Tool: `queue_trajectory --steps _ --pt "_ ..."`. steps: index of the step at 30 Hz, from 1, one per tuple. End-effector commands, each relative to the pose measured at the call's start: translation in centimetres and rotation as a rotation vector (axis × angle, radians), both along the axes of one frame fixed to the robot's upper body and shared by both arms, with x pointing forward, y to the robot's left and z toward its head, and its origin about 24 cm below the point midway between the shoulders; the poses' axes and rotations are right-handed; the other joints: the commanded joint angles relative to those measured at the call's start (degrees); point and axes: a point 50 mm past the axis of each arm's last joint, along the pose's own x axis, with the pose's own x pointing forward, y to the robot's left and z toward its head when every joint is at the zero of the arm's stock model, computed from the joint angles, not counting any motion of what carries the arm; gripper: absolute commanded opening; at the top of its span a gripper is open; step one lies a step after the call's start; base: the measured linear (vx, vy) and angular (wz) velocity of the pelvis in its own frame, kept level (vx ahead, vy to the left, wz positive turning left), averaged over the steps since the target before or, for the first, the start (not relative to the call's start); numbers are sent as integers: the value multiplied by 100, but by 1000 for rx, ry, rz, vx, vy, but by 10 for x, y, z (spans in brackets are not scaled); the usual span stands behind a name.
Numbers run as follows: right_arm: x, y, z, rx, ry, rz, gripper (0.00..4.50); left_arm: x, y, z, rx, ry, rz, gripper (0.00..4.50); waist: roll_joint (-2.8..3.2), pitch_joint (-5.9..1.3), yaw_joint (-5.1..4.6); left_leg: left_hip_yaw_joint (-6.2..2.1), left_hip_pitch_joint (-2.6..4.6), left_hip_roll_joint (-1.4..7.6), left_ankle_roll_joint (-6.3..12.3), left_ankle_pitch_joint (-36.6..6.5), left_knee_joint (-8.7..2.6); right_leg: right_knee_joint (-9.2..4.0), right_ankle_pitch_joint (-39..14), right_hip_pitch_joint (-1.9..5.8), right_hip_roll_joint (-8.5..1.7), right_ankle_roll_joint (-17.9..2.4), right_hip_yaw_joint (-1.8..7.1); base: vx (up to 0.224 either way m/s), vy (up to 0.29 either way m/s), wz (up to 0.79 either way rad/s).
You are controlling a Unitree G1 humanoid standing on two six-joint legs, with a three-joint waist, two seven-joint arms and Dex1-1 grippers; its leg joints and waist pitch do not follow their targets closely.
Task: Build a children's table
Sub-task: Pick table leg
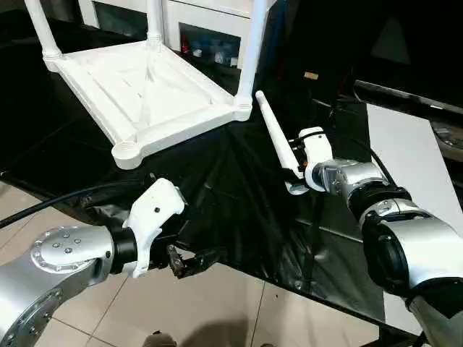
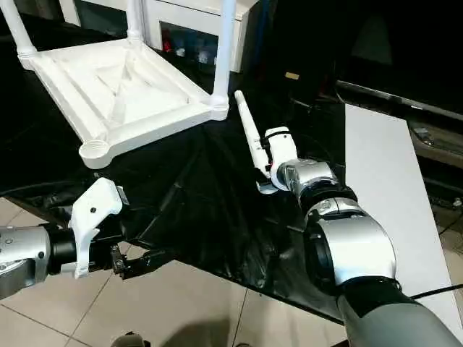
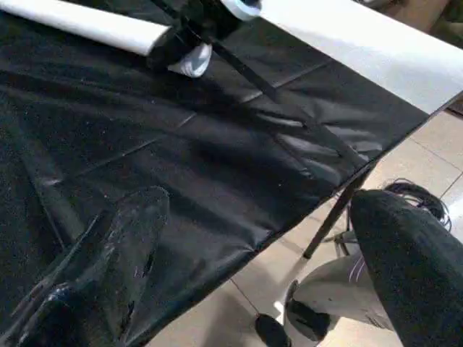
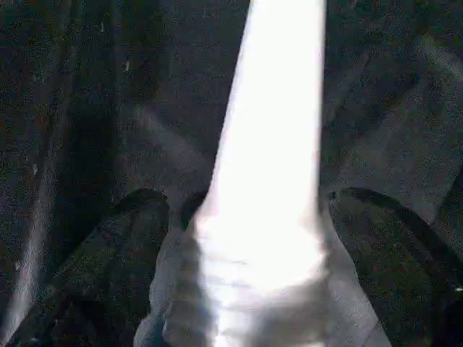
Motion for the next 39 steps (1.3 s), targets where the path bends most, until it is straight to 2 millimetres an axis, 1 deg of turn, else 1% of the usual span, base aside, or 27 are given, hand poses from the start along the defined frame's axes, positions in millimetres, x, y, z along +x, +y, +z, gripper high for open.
queue_trajectory --steps 1,5,7,8,9,10,11,13,17,19,21,23,24,26,28,29,30,31,32,33,34,35,36,37,38,39 --pt "-4 -3 -6 21 32 -17 382 -2 0 5 3 -20 -1 450 73 -375 3 87 -7 -64 -333 -661 -339 -474 -405 347 -492 -634 323 0 0 0" --pt "-6 -4 -10 24 43 -20 344 -2 0 4 7 -16 1 450 76 -371 4 87 -3 -67 -338 -749 -335 -496 -584 344 -505 -611 326 0 0 0" --pt "-6 -4 -9 30 40 -25 325 -1 0 4 9 -19 0 450 89 -368 5 85 -3 -68 -339 -778 -334 -504 -655 339 -503 -596 325 0 0 0" --pt "-4 -4 -7 52 26 -41 315 2 0 6 6 -30 2 450 107 -371 3 82 2 -65 -345 -797 -335 -500 -651 336 -502 -598 327 0 0 0" --pt "-4 -4 -7 55 23 -43 308 2 0 7 5 -31 3 450 103 -376 6 83 9 -65 -343 -797 -333 -499 -635 334 -498 -601 325 0 0 0" --pt "-4 -4 -6 60 19 -47 308 3 0 7 4 -34 4 450 112 -374 5 82 11 -62 -343 -798 -334 -495 -592 326 -493 -626 323 0 0 0" --pt "-3 -4 -5 65 15 -46 299 3 0 7 6 -37 4 450 109 -373 6 81 7 -63 -344 -803 -334 -495 -591 330 -494 -635 321 0 0 0" --pt "-2 -3 -3 74 1 -32 294 4 0 7 9 -37 3 450 123 -380 7 78 4 -63 -353 -792 -332 -489 -561 336 -498 -647 319 0 0 0" --pt "-2 -2 -4 74 -9 -13 286 4 0 6 11 -40 2 450 114 -382 -1 76 -3 -61 -338 -778 -330 -483 -512 343 -499 -669 316 0 0 0" --pt "-2 -4 -5 68 -11 -18 286 5 0 6 9 -47 4 450 96 -380 -1 83 3 -62 -336 -764 -329 -487 -489 337 -494 -687 318 0 0 0" --pt "-2 -6 -4 70 -24 -35 285 5 0 6 5 -53 9 450 104 -383 6 82 5 -62 -336 -752 -328 -481 -479 341 -499 -687 320 0 0 0" --pt "2 -10 0 106 -81 -108 285 8 1 6 -10 -68 38 450 100 -383 11 86 6 -59 -342 -750 -327 -484 -461 342 -504 -678 324 0 0 0" --pt "4 -11 3 124 -119 -131 285 10 2 5 -15 -77 56 450 100 -390 25 88 18 -55 -346 -732 -326 -477 -430 341 -506 -655 324 0 0 0" --pt "6 -12 6 150 -160 -145 284 13 3 4 -25 -86 78 450 101 -395 13 90 4 -67 -343 -695 -324 -466 -363 351 -490 -661 319 0 0 0" --pt "9 -12 12 236 -230 -181 284 21 2 6 -79 -115 137 450 90 -389 -6 100 -6 -70 -311 -743 -317 -486 -438 354 -494 -631 322 0 0 0" --pt "10 -12 14 282 -264 -196 284 25 1 8 -114 -132 170 450 91 -397 16 110 10 -70 -287 -728 -303 -498 -406 357 -495 -606 331 0 0 0" --pt "10 -14 15 318 -289 -216 283 29 0 10 -147 -146 192 450 121 -406 22 104 18 -63 -283 -701 -303 -483 -324 353 -496 -630 331 0 0 0" --pt "8 -15 14 337 -309 -224 282 33 -1 13 -190 -156 216 450 115 -408 10 95 10 -62 -275 -698 -306 -471 -260 357 -482 -664 318 0 0 0" --pt "8 -15 14 337 -309 -224 282 33 -1 13 -190 -156 216 450 95 -405 1 101 -12 -77 -256 -676 -307 -480 -234 375 -473 -650 319 0 0 0" --pt "7 -17 13 351 -343 -229 282 36 -2 15 -226 -168 235 450 91 -409 3 97 -3 -74 -250 -693 -304 -489 -317 369 -478 -638 314 0 0 0" --pt "3 -21 14 395 -425 -267 282 40 -5 20 -293 -186 247 450 120 -401 13 105 -5 -86 -231 -673 -293 -499 -300 368 -477 -603 333 0 0 0" --pt "-1 -23 18 426 -499 -279 282 41 -6 24 -326 -198 248 450 110 -409 26 102 3 -69 -216 -637 -294 -496 -212 367 -482 -562 337 0 0 0" --pt "-5 -26 23 441 -570 -290 281 42 -7 25 -345 -204 242 450 119 -405 37 94 -1 -74 -197 -636 -309 -511 -209 379 -481 -529 332 0 0 0" --pt "-10 -29 30 454 -653 -301 281 43 -8 27 -361 -208 232 450 152 -435 44 77 11 -63 -201 -570 -309 -475 -92 378 -483 -518 328 0 0 0" --pt "-14 -30 35 467 -705 -312 281 43 -8 28 -361 -221 226 450 127 -425 36 84 7 -72 -173 -551 -316 -503 -47 380 -469 -488 327 0 0 0" --pt "-20 -30 41 488 -758 -318 281 45 -8 29 -359 -225 228 450 110 -428 29 76 19 -66 -168 -589 -327 -488 -53 382 -463 -485 321 0 0 0"
